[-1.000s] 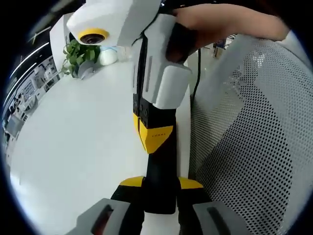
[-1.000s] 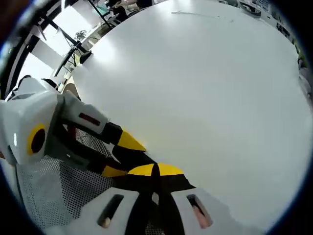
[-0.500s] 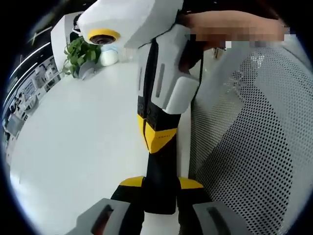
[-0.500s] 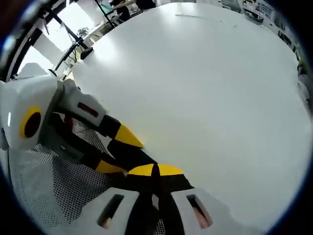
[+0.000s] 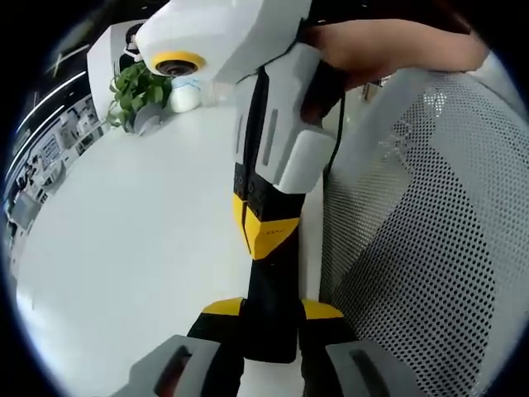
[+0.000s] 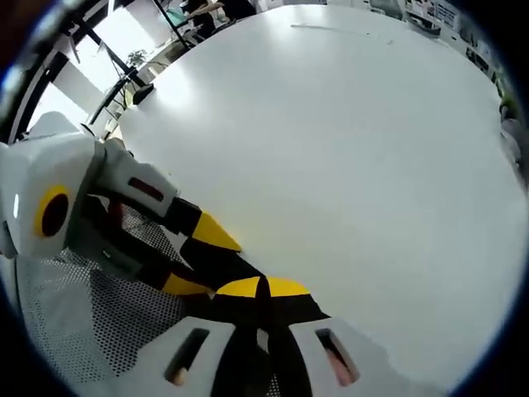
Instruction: Press the specified remote control buttons in sequence, fully releasing each button before pressing the next.
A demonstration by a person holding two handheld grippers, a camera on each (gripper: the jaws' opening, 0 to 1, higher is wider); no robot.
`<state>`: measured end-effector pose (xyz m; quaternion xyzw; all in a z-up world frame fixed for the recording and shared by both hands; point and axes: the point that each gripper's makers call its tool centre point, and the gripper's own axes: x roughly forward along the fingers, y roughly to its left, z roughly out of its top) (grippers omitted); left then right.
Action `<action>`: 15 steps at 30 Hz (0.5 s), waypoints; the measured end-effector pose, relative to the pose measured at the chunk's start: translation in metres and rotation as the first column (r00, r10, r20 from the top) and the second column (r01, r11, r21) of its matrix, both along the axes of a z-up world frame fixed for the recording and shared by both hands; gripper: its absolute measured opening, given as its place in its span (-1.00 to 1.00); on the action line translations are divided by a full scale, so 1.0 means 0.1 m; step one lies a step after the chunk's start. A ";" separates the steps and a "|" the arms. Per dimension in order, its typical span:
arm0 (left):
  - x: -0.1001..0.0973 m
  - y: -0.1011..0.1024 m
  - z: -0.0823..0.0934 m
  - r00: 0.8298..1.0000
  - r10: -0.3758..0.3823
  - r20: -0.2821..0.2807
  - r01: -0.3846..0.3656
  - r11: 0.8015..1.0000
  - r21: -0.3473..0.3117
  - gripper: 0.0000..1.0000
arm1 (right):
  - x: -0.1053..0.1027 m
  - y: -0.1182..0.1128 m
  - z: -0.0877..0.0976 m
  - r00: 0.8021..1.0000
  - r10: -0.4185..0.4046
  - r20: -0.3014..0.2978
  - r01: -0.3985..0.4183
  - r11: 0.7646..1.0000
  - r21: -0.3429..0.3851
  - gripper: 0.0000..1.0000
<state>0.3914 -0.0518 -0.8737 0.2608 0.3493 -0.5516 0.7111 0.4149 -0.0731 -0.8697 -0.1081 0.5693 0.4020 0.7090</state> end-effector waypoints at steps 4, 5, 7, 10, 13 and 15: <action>0.00 0.00 0.00 1.000 -0.004 0.000 0.004 1.000 0.005 -0.52 | 0.01 -0.01 0.00 1.000 -0.015 -0.015 0.015 1.000 0.005 -1.00; 0.00 0.00 0.00 1.000 -0.004 0.000 0.004 1.000 0.004 -0.52 | 0.00 -0.01 0.00 1.000 -0.017 -0.018 0.017 1.000 0.007 -1.00; 0.00 0.00 0.00 1.000 -0.004 0.000 0.004 1.000 0.004 -0.52 | -0.01 0.00 0.00 1.000 -0.008 -0.015 0.009 1.000 0.008 -1.00; 0.00 0.00 0.00 1.000 -0.004 0.000 0.004 1.000 0.002 -0.52 | -0.01 0.00 0.00 1.000 0.009 0.009 -0.009 1.000 0.006 -1.00; 0.00 0.00 0.00 1.000 -0.006 0.000 0.006 1.000 0.006 -0.52 | 0.00 0.00 -0.01 1.000 0.004 0.010 -0.004 1.000 0.004 -1.00; 0.00 0.00 0.00 1.000 -0.008 0.001 0.008 1.000 0.006 -0.52 | 0.00 0.01 -0.01 1.000 0.000 0.014 0.000 1.000 0.007 -1.00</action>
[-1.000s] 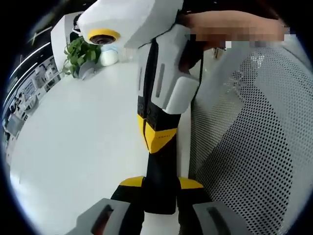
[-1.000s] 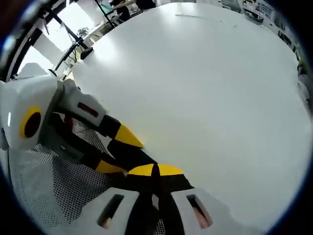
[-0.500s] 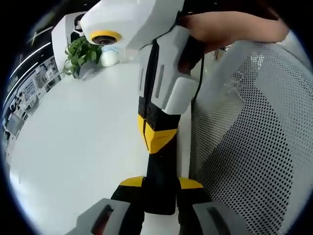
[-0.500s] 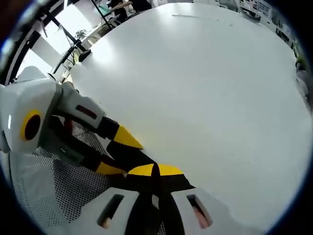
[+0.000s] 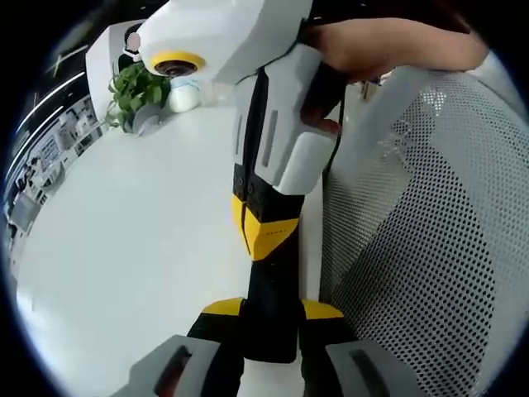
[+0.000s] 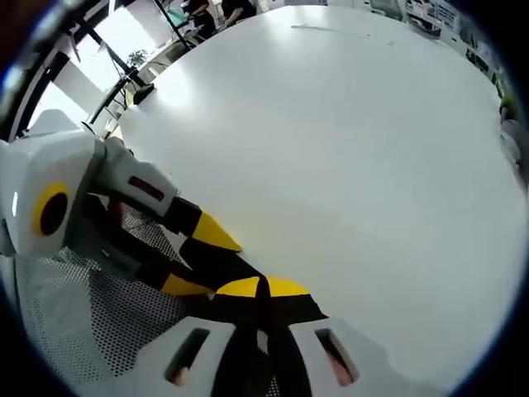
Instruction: Press the specified remote control buttons in sequence, fully releasing each button before pressing the next.
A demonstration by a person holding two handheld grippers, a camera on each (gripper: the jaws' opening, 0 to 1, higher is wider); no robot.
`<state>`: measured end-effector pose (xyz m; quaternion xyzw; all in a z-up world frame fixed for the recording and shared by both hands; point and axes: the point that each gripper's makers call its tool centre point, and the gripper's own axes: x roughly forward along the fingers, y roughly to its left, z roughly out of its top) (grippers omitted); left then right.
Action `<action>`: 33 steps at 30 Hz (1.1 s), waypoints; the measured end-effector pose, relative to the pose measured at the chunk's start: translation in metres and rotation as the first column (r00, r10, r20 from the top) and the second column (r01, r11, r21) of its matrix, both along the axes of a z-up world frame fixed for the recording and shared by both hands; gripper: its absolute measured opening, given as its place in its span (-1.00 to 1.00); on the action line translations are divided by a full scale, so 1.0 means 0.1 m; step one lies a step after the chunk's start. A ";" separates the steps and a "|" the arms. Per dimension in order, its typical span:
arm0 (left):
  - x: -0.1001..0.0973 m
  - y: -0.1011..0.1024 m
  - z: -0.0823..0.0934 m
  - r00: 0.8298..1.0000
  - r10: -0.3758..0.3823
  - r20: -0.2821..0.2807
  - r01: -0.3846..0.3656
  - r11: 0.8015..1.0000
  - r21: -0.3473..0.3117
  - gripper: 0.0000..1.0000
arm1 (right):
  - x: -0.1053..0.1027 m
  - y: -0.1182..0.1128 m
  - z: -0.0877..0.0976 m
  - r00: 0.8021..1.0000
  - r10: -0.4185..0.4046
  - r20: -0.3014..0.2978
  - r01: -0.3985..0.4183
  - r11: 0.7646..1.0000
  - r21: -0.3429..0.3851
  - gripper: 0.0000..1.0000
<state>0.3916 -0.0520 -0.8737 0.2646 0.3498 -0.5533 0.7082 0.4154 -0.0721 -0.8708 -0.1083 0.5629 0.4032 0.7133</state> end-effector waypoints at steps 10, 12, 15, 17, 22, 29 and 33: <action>-0.01 -0.01 0.00 1.000 -0.005 0.000 0.005 1.000 -0.005 -0.51 | 0.05 -0.04 -0.05 0.999 0.029 0.030 -0.026 0.997 -0.073 -1.00; -0.01 -0.01 0.00 1.000 -0.004 0.000 0.004 1.000 -0.005 -0.51 | 0.07 -0.09 -0.05 1.000 0.011 0.024 -0.009 0.996 -0.084 -1.00; -0.01 -0.01 0.00 1.000 -0.004 0.000 0.004 1.000 -0.005 -0.51 | 0.04 -0.09 -0.01 1.000 -0.017 -0.011 0.016 0.998 -0.056 -1.00; -0.01 -0.01 0.00 1.000 -0.004 0.000 0.004 1.000 -0.004 -0.51 | 0.01 -0.08 0.01 0.999 -0.020 -0.025 0.019 0.999 -0.041 -1.00; -0.01 -0.01 0.00 1.000 -0.004 0.000 0.004 1.000 -0.002 -0.51 | -0.03 -0.08 0.00 1.000 0.002 -0.029 -0.003 0.999 -0.049 -1.00; -0.01 -0.01 0.00 1.000 -0.003 0.000 0.003 1.000 -0.003 -0.51 | -0.05 -0.11 0.01 1.000 0.022 -0.022 -0.024 0.998 -0.061 -1.00; -0.01 -0.01 0.00 1.000 -0.004 0.000 0.004 1.000 -0.002 -0.51 | -0.05 -0.12 0.00 0.999 0.031 -0.016 -0.032 0.998 -0.053 -1.00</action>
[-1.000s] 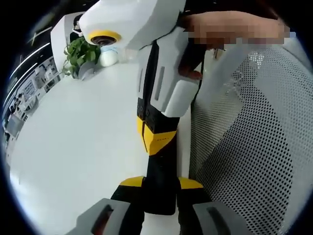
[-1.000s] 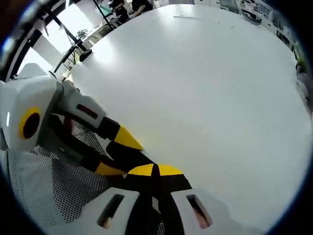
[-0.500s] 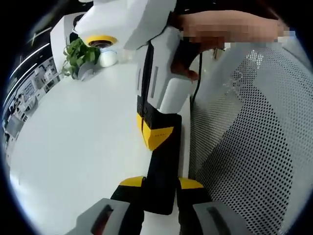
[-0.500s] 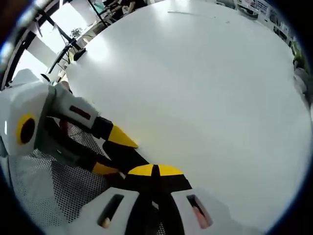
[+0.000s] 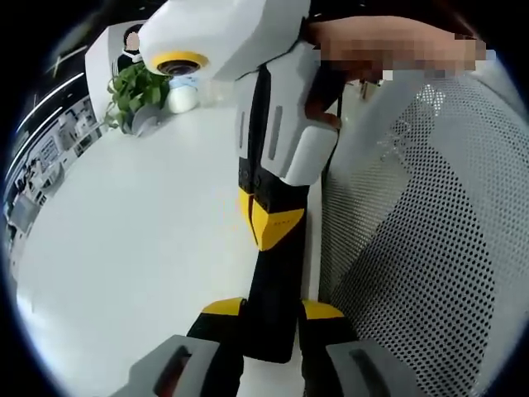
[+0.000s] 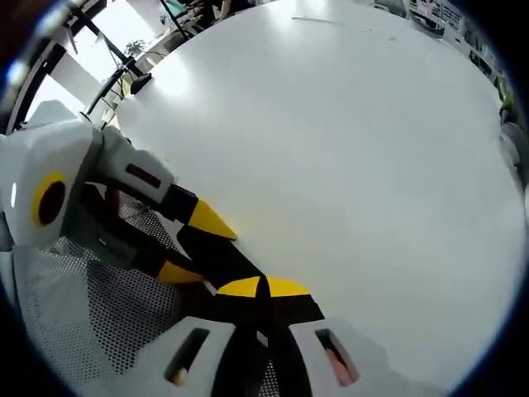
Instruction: Press the specified remote control buttons in sequence, fully releasing each button before pressing the next.
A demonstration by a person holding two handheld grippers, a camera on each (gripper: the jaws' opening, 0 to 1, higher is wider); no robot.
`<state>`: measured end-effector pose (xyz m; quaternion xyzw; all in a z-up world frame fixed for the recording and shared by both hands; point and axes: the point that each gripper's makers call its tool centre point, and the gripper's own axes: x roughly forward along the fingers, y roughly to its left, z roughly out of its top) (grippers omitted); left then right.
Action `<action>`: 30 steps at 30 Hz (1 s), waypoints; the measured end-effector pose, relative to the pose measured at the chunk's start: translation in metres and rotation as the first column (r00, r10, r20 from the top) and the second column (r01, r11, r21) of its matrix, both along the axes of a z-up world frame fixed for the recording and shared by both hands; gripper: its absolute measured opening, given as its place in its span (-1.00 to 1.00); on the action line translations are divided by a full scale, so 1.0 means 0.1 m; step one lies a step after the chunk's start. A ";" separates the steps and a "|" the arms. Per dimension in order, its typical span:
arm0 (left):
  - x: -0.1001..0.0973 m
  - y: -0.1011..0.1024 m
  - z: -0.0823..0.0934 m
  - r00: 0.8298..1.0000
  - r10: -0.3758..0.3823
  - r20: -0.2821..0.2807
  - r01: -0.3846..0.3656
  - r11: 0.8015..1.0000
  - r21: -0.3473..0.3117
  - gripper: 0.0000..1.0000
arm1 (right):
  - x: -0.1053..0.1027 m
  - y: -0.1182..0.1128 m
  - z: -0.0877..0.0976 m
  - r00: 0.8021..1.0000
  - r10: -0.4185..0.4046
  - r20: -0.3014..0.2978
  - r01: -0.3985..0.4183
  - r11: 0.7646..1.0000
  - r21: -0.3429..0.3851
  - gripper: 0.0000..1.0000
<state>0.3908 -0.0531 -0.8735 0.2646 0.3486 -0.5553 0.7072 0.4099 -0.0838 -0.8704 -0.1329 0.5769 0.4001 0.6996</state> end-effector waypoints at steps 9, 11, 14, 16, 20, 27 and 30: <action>0.00 0.00 0.00 1.000 -0.001 -0.001 0.001 1.000 -0.002 -0.51 | 0.01 0.02 -0.01 0.997 0.071 0.039 -0.071 0.997 -0.006 -1.00; 0.00 0.00 0.00 1.000 -0.001 -0.001 0.001 1.000 -0.002 -0.51 | 0.02 0.02 -0.01 0.998 0.062 0.033 -0.062 0.998 0.002 -1.00; 0.00 0.00 0.00 1.000 0.001 -0.001 -0.001 1.000 -0.002 -0.51 | 0.02 0.02 -0.01 0.999 0.036 0.023 -0.036 0.999 0.012 -1.00; 0.00 0.00 0.00 1.000 0.003 -0.001 -0.003 1.000 -0.003 -0.51 | 0.03 0.02 -0.01 1.000 0.002 0.012 -0.003 1.000 0.026 -1.00; 0.00 0.00 0.00 1.000 0.007 -0.002 -0.007 1.000 -0.009 -0.51 | 0.03 0.01 -0.01 1.000 -0.023 -0.018 0.023 0.999 0.023 -1.00; 0.00 0.00 0.00 1.000 0.005 -0.001 -0.005 1.000 -0.006 -0.51 | 0.02 0.03 0.00 0.996 0.072 0.053 -0.073 0.997 0.005 -1.00; 0.00 0.00 0.00 1.000 0.004 -0.001 -0.004 1.000 -0.007 -0.51 | 0.00 0.04 0.00 0.992 0.103 0.076 -0.102 0.995 -0.013 -1.00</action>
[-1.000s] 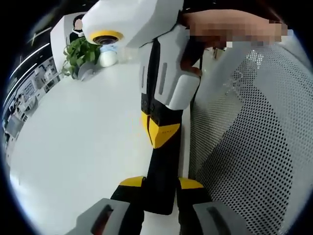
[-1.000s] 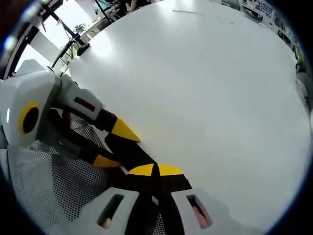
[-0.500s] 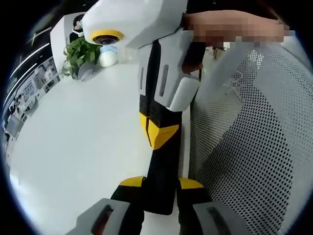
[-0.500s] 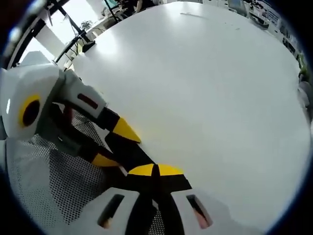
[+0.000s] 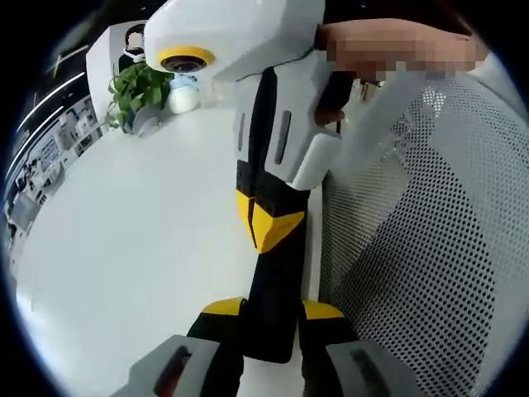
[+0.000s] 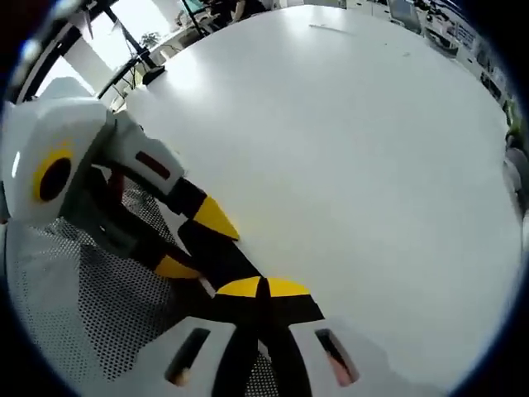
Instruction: Press the specified remote control buttons in sequence, fully releasing each button before pressing the next.
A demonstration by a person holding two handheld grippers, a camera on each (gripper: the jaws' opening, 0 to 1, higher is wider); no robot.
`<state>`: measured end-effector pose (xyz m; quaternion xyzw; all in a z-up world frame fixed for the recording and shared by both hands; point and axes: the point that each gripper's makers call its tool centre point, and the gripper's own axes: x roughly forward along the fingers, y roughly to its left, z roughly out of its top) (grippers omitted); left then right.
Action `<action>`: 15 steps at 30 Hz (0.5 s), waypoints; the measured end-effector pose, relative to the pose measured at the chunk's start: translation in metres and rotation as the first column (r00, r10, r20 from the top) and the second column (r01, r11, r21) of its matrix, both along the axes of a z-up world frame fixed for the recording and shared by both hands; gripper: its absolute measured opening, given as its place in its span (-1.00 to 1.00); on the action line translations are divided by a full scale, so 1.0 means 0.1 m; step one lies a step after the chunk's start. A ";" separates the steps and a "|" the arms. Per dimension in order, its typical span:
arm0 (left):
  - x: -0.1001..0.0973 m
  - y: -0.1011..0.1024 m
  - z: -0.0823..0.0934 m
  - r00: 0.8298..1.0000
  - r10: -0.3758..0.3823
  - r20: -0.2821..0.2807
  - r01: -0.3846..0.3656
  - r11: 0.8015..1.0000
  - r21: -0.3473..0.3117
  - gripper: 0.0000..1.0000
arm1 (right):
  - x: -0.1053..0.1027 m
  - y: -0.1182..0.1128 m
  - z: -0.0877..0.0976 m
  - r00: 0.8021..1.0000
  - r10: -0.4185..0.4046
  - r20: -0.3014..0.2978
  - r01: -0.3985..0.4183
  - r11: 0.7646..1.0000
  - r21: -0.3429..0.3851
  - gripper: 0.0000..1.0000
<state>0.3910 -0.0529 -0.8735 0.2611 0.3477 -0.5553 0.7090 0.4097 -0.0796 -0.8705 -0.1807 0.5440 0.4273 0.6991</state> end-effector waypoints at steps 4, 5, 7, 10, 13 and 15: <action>0.00 0.00 0.00 1.000 -0.001 -0.001 0.001 1.000 -0.001 -0.51 | 0.02 -0.01 0.00 1.000 0.003 -0.003 -0.003 1.000 -0.001 -1.00; 0.00 0.00 0.00 1.000 -0.001 -0.001 0.001 1.000 -0.001 -0.51 | 0.02 -0.02 0.00 1.000 -0.012 -0.009 0.012 1.000 0.009 -1.00; 0.00 0.00 0.00 1.000 0.000 -0.001 0.000 1.000 0.000 -0.51 | 0.03 -0.01 0.00 0.997 -0.070 -0.042 0.072 0.997 0.039 -1.00; 0.01 0.00 0.00 1.000 0.002 0.000 -0.002 1.000 0.001 -0.51 | 0.04 -0.03 0.00 0.993 -0.094 -0.072 0.096 0.995 0.015 -1.00; 0.02 -0.01 0.00 1.000 0.014 0.003 -0.014 1.000 0.000 -0.52 | 0.02 -0.04 0.03 0.996 -0.071 -0.053 0.072 0.997 0.014 -1.00; 0.03 0.00 0.00 1.000 0.019 0.006 -0.019 1.000 -0.001 -0.51 | 0.01 -0.05 0.04 0.996 -0.065 -0.060 0.066 0.998 0.015 -1.00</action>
